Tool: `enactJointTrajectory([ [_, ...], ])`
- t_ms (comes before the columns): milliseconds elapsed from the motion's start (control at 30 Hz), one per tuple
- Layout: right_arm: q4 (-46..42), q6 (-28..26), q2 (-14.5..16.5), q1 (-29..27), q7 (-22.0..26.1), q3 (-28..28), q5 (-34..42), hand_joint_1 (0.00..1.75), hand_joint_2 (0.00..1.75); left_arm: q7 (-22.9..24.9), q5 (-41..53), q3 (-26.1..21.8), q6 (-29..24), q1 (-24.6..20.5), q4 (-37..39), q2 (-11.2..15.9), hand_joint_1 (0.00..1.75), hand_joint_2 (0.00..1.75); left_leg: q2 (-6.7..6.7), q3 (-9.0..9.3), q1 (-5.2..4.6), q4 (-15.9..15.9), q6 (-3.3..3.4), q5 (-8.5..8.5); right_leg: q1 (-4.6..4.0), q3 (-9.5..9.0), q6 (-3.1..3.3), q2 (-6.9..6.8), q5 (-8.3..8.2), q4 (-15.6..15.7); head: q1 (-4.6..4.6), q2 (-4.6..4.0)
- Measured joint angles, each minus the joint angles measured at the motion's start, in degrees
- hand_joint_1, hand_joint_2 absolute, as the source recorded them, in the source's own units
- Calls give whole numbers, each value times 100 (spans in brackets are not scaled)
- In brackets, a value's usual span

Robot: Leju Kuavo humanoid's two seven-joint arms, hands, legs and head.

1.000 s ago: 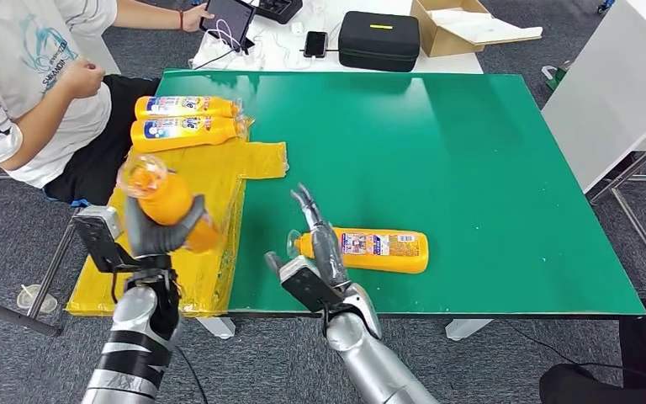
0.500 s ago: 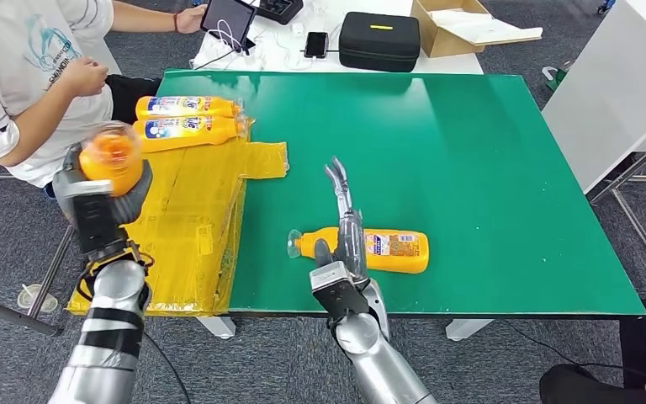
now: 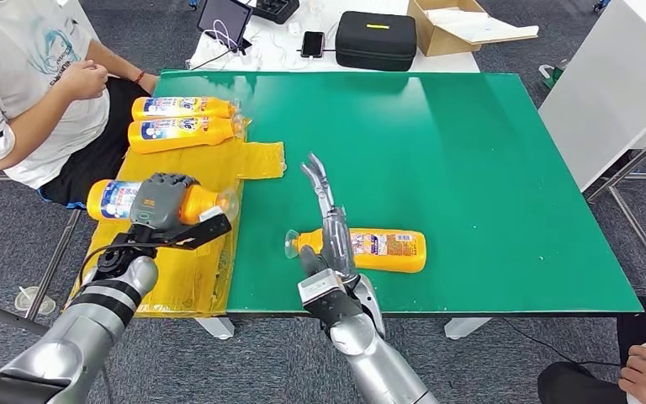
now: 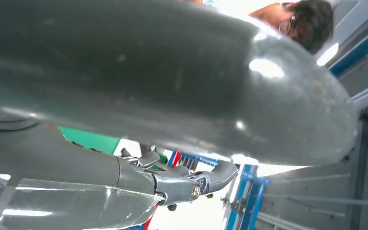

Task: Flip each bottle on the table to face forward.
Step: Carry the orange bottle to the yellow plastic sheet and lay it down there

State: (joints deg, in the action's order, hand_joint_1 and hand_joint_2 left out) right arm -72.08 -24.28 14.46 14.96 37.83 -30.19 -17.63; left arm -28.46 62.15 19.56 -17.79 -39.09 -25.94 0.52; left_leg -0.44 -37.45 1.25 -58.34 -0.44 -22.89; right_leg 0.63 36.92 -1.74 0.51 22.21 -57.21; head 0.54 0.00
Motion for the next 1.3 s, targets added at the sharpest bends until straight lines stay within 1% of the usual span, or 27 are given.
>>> enactJointTrajectory([
  [67, 20, 55, -1, 18, 0, -34, 2, 0, 0, -37, -12, 57, 269, -35, 158, 73, 175, 175, 0, 0, 0, 0, 0, 0, -1, 0, 0, 0, 0, 0, -1, 0],
  [300, 86, 95, -3, 55, 0, -119, 8, 0, 0, -70, -43, 132, 459, -98, 436, 187, 175, 175, -2, -2, -1, 0, 1, 1, 0, -2, 0, -1, 0, 0, -2, 1],
  [500, 166, 243, -3, 108, -9, -192, 9, 0, 0, -140, -284, 131, 981, -125, 569, 239, 175, 175, -5, -2, -2, 0, 0, 1, 0, -2, 0, -1, 0, 0, -1, 0],
  [533, 186, 265, -3, 120, -15, -212, 8, 0, 0, -148, -309, 129, 1041, -123, 586, 243, 171, 175, -5, -2, -2, 0, 0, 1, 0, -2, 0, -1, 0, 0, -1, 0],
  [567, 207, 287, -2, 131, -21, -234, 8, 0, 0, -152, -325, 128, 1091, -120, 603, 246, 147, 175, -5, -2, -2, 0, 0, 1, 0, -2, 0, -1, 0, 0, -1, 0],
  [633, 257, 325, -1, 151, -36, -275, 4, 0, 0, -164, -334, 128, 1174, -112, 637, 249, 62, 175, -5, -2, -1, 0, 0, 1, 0, -2, 0, -1, 0, 0, -1, 0],
  [667, 285, 347, -1, 162, -42, -291, 1, 0, 0, -179, -336, 128, 1224, -107, 653, 248, 21, 175, -5, -2, -1, 0, 0, 1, 0, -2, 0, -1, 0, 0, -1, 0],
  [700, 317, 369, -1, 174, -46, -303, -2, 0, 0, -198, -341, 129, 1292, -102, 668, 248, 1, 175, -5, -2, -1, 0, 0, 1, 0, -2, 0, -1, 0, 0, -1, 0],
  [867, 485, 504, 2, 233, -61, -340, 18, 0, 0, -308, -406, 129, 1720, -74, 716, 247, 0, 175, -6, -1, -2, 0, 0, 1, 0, -4, 0, -2, 0, 0, -1, 0],
  [1000, 606, 582, 21, 251, -63, -343, 45, 0, 0, -448, -505, 126, 2010, -76, 721, 247, 0, 0, -7, 1, -2, 0, 0, 1, 1, -7, 0, -2, 0, 0, -1, 0],
  [1300, 815, 631, 52, 302, -60, -337, 77, 0, 0, -785, -786, 100, 2572, -125, 721, 247, 0, 0, -9, 8, -2, 0, 0, 1, 1, -15, 0, -3, 0, 0, -1, 0],
])
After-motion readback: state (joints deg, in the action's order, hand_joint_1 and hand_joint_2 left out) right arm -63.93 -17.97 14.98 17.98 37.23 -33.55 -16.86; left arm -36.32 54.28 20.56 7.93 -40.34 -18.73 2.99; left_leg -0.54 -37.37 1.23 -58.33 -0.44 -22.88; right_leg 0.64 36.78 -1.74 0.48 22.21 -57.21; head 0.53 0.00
